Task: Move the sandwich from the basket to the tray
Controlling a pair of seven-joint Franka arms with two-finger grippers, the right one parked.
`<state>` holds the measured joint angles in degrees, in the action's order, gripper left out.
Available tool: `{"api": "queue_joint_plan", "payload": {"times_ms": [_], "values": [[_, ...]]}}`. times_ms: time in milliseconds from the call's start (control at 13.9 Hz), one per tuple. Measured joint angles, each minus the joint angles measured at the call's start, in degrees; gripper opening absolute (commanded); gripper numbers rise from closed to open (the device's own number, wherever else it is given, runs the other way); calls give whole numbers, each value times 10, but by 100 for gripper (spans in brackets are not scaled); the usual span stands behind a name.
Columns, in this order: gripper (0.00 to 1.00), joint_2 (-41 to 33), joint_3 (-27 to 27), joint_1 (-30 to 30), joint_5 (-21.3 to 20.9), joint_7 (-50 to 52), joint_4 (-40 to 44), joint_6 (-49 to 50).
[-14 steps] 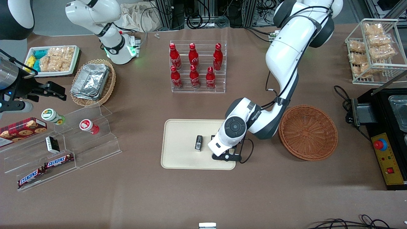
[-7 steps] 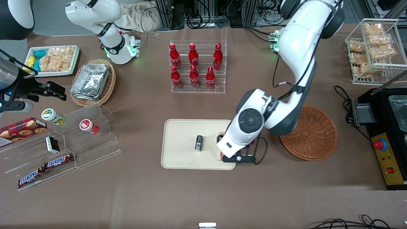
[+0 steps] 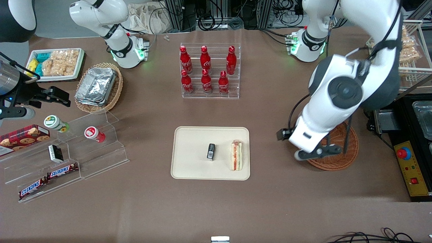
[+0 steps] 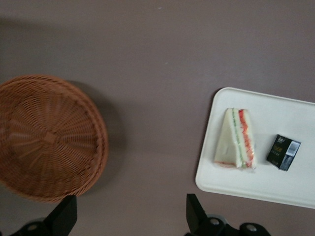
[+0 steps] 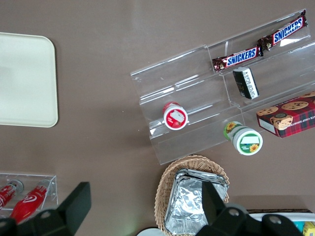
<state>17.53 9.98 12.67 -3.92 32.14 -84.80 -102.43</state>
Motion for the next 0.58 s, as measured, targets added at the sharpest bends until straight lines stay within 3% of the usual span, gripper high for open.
{"api": "queue_joint_plan", "payload": {"times_ms": [289,577], "values": [[100,-94,-3,-66,0,-18,-72,33],[100,-122,-5,-155,1,-78,-52,86]]}}
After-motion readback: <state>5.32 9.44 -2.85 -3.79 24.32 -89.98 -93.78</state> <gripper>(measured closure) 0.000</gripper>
